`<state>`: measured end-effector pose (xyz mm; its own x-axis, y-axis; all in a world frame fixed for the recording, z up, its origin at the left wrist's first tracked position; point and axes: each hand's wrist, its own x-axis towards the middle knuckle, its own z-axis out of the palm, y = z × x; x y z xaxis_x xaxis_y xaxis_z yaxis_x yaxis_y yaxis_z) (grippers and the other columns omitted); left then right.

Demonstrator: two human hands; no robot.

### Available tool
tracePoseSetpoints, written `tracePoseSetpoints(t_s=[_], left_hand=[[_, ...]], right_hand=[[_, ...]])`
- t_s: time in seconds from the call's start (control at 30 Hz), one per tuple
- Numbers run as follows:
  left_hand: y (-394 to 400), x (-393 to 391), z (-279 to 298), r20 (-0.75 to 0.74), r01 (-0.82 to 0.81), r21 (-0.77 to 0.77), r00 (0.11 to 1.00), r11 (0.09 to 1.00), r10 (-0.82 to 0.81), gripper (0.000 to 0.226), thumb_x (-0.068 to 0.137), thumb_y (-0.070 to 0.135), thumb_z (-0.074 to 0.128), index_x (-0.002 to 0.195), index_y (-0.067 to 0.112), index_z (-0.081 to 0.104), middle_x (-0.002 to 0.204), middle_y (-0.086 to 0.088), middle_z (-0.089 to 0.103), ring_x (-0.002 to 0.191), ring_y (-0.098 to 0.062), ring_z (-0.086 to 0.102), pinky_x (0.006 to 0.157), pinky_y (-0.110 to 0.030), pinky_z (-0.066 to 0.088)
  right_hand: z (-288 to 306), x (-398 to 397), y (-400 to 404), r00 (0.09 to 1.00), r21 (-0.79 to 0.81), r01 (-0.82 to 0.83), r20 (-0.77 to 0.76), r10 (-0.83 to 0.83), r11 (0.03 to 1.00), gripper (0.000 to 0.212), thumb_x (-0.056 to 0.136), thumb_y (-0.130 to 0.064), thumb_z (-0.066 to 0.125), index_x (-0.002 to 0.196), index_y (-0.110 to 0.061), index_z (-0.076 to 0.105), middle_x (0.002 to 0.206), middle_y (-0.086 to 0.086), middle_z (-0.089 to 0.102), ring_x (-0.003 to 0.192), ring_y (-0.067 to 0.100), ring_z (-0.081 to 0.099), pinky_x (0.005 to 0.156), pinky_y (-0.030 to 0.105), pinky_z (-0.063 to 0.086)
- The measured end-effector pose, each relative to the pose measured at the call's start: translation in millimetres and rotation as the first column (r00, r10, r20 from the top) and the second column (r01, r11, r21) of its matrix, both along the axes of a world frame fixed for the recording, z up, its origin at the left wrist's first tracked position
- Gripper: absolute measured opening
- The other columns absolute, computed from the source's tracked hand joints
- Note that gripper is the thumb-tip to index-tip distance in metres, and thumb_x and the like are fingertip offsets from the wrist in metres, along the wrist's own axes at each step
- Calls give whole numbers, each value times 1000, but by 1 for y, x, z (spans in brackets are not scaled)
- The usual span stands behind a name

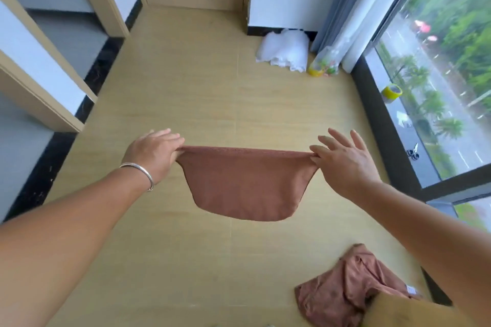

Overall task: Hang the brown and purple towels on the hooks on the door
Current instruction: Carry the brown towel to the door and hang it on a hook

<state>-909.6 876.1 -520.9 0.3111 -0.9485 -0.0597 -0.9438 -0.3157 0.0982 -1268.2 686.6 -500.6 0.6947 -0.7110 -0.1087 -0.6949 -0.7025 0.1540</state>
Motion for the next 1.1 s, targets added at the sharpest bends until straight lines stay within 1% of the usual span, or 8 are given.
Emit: tracePoseSetpoints(t_s=[0.13,0.27,0.4,0.53,0.73,0.87,1.0,1.1], left_hand=[[2,11,128,109,-2,-128,994,992,16,45,97,13,39,142,13,43,152,-2,36,142,-18,29,114,-44,20],[6,28,240,143,-38,-226,987,973,72,47,98,11,37,145,17,39,155,2,30,143,-15,24,115,-48,12],[15,49,336,204,-93,-283,967,955,154,44,100,20,28,141,23,42,154,7,31,144,-16,21,114,-57,4],[34,68,414,274,-114,-317,939,941,206,41,100,24,28,132,34,52,153,11,32,146,-15,15,113,-60,0],[67,94,488,262,-164,-395,923,904,282,37,100,38,30,118,47,61,147,17,40,145,-11,16,114,-57,-2],[72,113,516,256,-190,-459,907,868,334,32,99,40,37,105,42,69,130,21,54,140,-9,27,115,-54,5],[59,129,530,208,-189,-548,913,815,352,28,96,38,45,86,36,70,99,20,63,114,-7,51,112,-53,18],[36,147,534,206,-196,-564,908,802,366,27,95,40,47,84,34,71,93,19,61,101,-4,53,112,-51,22]], right_hand=[[126,22,0,993,-64,49,111,-41,997,40,102,-38,28,137,-33,47,151,-7,38,147,18,16,118,48,7],[240,43,0,975,-142,31,220,1,989,38,100,-23,35,137,-26,43,152,-8,34,147,16,12,119,47,7],[338,63,3,968,-230,-13,242,70,973,45,99,-31,24,140,-27,42,153,-7,33,148,16,9,120,46,3],[413,84,10,955,-336,-30,270,126,941,41,102,-40,27,139,-34,45,150,-10,36,147,14,12,118,43,5],[481,122,25,947,-380,-28,287,147,925,36,101,-40,33,134,-46,47,150,-18,35,147,11,9,119,42,2],[504,145,27,930,-406,-22,328,168,914,33,101,-35,39,128,-48,53,143,-22,41,146,10,14,119,40,6],[516,168,14,907,-458,-33,360,219,889,30,101,-34,34,107,-40,62,118,-26,55,137,7,31,114,33,18],[521,186,-6,863,-492,-38,422,277,870,28,99,-29,38,99,-35,65,107,-22,58,122,6,44,107,28,26]])
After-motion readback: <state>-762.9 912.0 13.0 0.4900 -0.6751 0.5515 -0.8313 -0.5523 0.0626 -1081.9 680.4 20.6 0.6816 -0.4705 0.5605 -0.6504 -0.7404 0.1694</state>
